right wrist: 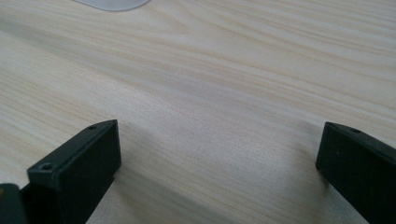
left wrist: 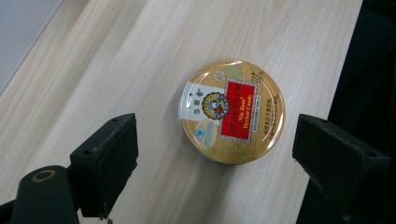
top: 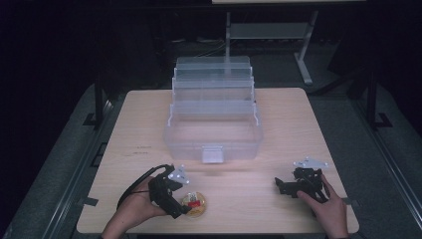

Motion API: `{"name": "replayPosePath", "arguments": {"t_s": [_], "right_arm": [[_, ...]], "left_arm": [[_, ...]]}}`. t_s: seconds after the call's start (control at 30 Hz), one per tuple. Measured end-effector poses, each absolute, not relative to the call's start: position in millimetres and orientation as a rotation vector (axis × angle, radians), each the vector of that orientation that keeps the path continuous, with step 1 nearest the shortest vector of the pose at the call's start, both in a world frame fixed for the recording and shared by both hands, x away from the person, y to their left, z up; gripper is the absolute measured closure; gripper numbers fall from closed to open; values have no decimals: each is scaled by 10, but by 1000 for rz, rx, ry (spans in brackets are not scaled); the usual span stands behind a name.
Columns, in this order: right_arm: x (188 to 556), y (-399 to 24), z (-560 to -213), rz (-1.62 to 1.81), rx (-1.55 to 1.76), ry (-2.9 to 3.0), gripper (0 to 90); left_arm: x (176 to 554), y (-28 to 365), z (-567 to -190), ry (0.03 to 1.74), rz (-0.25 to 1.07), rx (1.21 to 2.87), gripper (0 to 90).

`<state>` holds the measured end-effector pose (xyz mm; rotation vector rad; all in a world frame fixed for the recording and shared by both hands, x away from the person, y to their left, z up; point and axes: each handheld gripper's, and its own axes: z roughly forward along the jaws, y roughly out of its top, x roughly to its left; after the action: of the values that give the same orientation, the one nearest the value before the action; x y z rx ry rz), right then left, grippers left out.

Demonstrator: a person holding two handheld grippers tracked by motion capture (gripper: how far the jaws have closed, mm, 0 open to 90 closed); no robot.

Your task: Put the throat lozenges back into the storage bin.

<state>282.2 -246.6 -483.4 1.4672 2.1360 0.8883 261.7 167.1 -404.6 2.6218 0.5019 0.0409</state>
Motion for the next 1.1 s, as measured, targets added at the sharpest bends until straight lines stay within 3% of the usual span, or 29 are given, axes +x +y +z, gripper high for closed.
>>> {"name": "replayPosePath", "arguments": {"t_s": [1.1], "right_arm": [[2822,-2465,-4834,889,1468,2136,0]], "left_arm": [[2596,1332,-4198,382,35,2719,135]]}}
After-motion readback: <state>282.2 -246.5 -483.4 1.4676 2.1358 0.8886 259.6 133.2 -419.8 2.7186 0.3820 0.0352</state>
